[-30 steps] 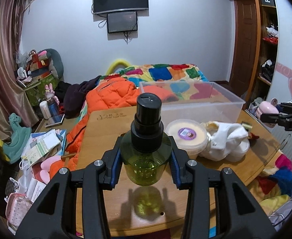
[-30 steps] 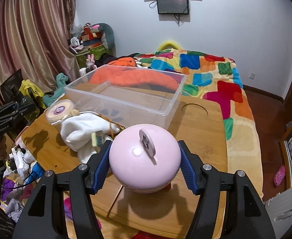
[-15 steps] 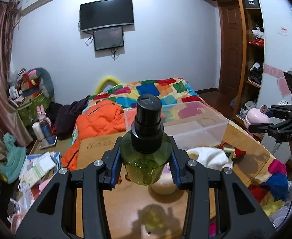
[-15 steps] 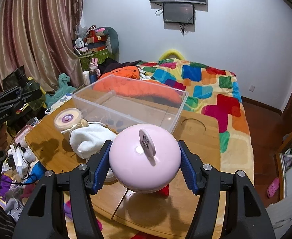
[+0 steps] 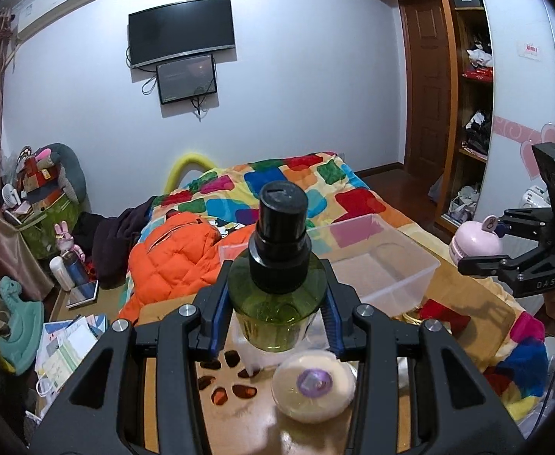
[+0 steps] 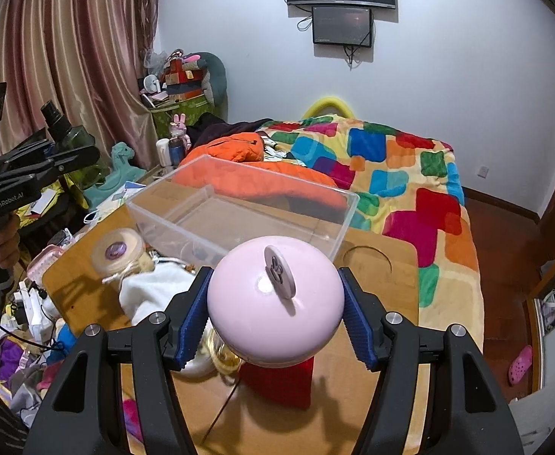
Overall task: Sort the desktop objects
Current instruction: 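Lift the spray bottle with the left tool and release it into the clear box, then carry the pink round container over the clear box and open the right tool, then move the left tool to the purple-labelled cream tub while the right tool approaches the small yellow-green item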
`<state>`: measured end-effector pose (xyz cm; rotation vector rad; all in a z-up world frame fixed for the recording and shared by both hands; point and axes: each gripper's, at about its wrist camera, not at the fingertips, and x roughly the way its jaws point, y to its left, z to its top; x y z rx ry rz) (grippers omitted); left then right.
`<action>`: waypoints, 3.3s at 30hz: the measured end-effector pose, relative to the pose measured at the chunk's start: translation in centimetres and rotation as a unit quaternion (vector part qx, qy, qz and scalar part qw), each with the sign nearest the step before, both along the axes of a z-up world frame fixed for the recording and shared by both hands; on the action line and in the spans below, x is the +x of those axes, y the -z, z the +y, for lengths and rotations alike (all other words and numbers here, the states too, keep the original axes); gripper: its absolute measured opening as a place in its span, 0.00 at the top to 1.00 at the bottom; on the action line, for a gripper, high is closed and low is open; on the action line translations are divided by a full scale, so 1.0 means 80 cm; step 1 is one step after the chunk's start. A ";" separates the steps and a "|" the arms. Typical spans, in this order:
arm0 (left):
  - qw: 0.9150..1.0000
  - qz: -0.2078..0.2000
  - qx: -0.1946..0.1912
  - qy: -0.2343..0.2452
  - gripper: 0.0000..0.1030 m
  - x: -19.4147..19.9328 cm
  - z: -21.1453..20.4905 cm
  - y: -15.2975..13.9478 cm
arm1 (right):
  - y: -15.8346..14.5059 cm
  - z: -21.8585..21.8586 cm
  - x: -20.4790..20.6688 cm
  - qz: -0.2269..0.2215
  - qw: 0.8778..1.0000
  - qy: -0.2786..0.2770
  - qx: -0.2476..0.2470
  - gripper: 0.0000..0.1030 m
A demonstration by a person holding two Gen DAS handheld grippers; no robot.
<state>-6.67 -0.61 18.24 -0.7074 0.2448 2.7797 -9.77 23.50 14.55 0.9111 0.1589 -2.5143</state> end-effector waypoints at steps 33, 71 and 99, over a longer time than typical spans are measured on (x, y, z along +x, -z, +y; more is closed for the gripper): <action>0.999 -0.049 -0.009 0.022 0.60 -0.059 0.004 0.036 | 0.011 -0.044 -0.077 -0.015 0.999 -0.043 0.015 0.42; 0.998 -0.038 -0.056 0.014 0.20 -0.103 0.018 0.039 | 0.045 -0.076 -0.154 -0.072 0.995 -0.046 0.050 0.42; 1.000 0.024 -0.018 -0.006 0.03 -0.053 -0.018 0.030 | 0.039 -0.111 -0.152 -0.095 0.990 -0.058 0.090 0.30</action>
